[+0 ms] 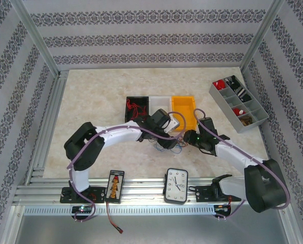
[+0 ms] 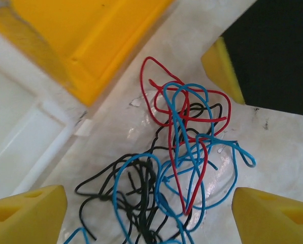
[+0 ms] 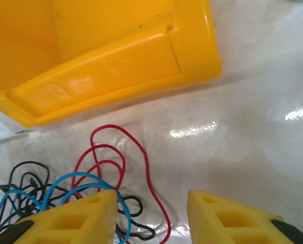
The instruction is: Untangle the cables
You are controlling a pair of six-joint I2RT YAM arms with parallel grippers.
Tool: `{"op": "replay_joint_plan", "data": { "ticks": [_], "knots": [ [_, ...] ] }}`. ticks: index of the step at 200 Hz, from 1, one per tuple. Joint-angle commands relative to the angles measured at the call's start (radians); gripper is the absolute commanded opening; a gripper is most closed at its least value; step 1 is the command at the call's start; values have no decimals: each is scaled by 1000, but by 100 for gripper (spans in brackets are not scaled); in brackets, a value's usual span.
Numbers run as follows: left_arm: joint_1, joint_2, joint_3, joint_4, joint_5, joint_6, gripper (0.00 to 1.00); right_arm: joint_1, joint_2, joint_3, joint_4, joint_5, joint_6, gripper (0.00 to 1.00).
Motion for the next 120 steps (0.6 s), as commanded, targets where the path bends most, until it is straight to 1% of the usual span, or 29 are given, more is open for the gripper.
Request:
{"op": "replay_joint_plan", "data": {
  "ticks": [1,25,49,59,69,76,91,100,120],
  "knots": [
    [-19,46,39,-59,-21,56,77,-6,29,0,-23,-9,17,42],
    [-19,73,30,-63,-24,51,66,-5,55,18,-32,-17,7,42],
    [-18,64,-14,-78,-41,61,48,-1,88,36,-35,-28,-4,42],
    [-18,51,-44,-75,-45,67,42,3,101,41,-33,-31,-5,42],
    [-18,34,-75,-72,-49,69,33,11,113,48,-32,-34,-10,42],
    [-16,22,-101,-67,-44,71,28,18,123,56,-32,-34,-13,42],
    [-14,-7,-151,-53,-33,73,22,34,138,71,-34,-34,-22,42],
    [-12,-23,-178,-42,-29,67,21,46,147,79,-36,-30,-27,42],
    [-2,-51,-223,-1,-20,37,16,75,168,97,-39,-29,-41,42]
  ]
}}
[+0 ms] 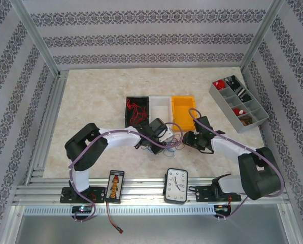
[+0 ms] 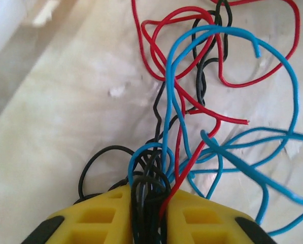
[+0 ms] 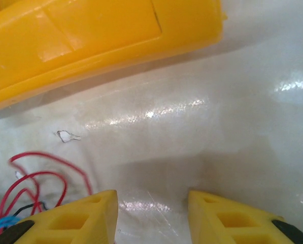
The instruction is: Untangle the cables
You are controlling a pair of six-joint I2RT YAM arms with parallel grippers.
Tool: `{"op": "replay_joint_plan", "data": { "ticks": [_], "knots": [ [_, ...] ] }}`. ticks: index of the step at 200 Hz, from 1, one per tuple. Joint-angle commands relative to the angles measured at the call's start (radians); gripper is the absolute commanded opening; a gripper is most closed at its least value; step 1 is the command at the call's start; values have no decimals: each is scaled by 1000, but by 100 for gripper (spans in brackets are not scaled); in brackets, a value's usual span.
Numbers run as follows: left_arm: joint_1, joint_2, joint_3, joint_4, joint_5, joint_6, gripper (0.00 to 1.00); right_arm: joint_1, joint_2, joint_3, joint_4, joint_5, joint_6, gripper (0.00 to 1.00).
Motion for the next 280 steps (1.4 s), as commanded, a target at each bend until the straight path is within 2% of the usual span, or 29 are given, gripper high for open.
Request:
{"op": "replay_joint_plan", "data": {
  "ticks": [1,68,163,196,231,280],
  "knots": [
    [8,-32,-62,-2,11,-17,15,45,40,34,30,-37,-29,42],
    [19,-12,-59,10,23,-27,6,148,76,90,-15,-103,-125,41],
    [30,-1,-64,15,17,-23,5,155,13,34,-68,-69,-123,40],
    [33,-6,-63,10,14,-18,5,155,68,74,-73,-21,-112,39],
    [36,-15,-66,8,5,-13,5,164,122,110,-117,75,-84,33],
    [44,-31,-79,25,-2,-15,5,229,220,192,-206,217,-73,25]
  ]
}}
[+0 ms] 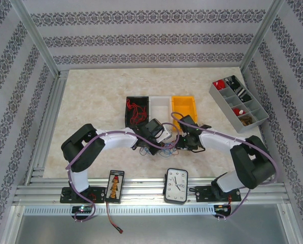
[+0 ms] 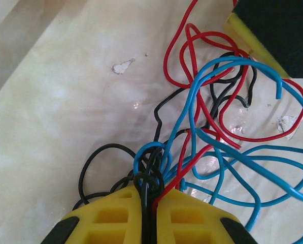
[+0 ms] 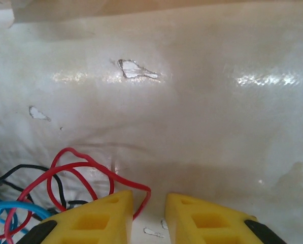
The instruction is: Untangle the cables
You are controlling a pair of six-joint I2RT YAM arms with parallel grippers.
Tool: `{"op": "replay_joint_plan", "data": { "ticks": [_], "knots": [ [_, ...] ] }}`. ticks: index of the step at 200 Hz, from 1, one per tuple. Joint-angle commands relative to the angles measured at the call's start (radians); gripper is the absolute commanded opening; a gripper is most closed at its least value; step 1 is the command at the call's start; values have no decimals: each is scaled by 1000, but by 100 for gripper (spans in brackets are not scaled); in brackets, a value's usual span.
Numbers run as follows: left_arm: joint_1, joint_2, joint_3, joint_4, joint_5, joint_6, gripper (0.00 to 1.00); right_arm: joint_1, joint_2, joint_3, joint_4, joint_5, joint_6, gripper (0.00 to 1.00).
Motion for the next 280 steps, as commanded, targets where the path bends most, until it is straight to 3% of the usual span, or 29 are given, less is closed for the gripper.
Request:
{"op": "replay_joint_plan", "data": {
  "ticks": [1,34,56,91,112,136,218,229,247,280],
  "knots": [
    [23,-3,-29,-17,-28,5,5,29,78,36,-24,140,11,25],
    [31,-16,-46,-10,-40,-4,5,29,118,60,-57,207,41,7],
    [45,-39,-72,-13,-59,-12,5,13,86,39,-34,198,53,1],
    [102,-103,-149,-22,-81,-18,5,-13,13,34,-46,219,86,0],
    [135,-145,-195,-32,-94,-19,6,-82,-40,17,-45,193,122,0],
    [146,-162,-188,-79,-145,-11,12,-180,-89,-23,-16,123,168,0],
    [203,-193,-196,-116,-155,-82,29,-386,-217,-115,-17,115,234,1],
    [211,-186,-186,-131,-167,-92,35,-418,-232,-118,-20,113,234,0],
    [222,-184,-178,-145,-168,-100,55,-473,-257,-122,-30,111,228,1],
    [239,-195,-171,-161,-160,-97,59,-540,-302,-126,-58,140,217,2]
  ]
}}
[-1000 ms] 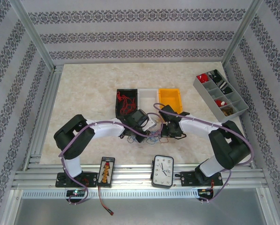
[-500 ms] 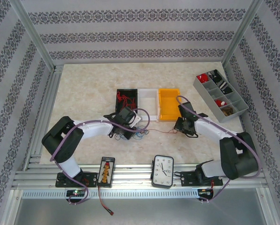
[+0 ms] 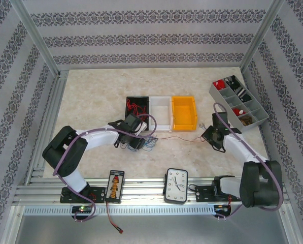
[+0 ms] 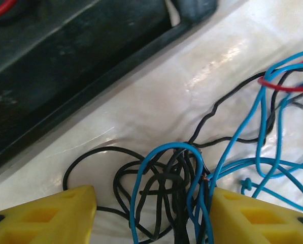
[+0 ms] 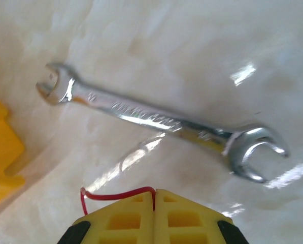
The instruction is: Untangle the cables
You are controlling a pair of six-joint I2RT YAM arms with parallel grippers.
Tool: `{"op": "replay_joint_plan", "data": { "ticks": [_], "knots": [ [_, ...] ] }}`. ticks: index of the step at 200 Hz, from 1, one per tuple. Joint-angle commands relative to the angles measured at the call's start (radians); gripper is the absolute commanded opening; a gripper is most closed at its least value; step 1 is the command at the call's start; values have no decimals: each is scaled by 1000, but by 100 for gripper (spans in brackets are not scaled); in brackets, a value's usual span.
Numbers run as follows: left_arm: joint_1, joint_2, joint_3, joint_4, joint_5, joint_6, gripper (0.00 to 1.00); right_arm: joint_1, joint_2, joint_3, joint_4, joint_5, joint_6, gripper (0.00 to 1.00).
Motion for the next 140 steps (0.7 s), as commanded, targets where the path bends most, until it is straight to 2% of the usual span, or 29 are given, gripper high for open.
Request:
{"op": "replay_joint_plan", "data": {
  "ticks": [1,32,57,81,118,140],
  "knots": [
    [22,-17,13,-83,-28,-9,59,-37,-39,-20,-42,50,1,2],
    [32,-19,24,-102,-30,-7,59,-108,-85,-25,-72,79,5,2],
    [55,-27,37,-124,-46,-20,59,-216,-154,-22,-96,125,3,2],
    [86,-32,45,-142,-42,-32,53,-295,-180,8,-128,151,-15,2],
    [98,-38,52,-153,-27,-22,36,-312,-170,42,-147,172,-56,2],
    [100,-35,59,-158,10,-4,33,-298,-164,32,-123,113,-73,2]
  ]
}}
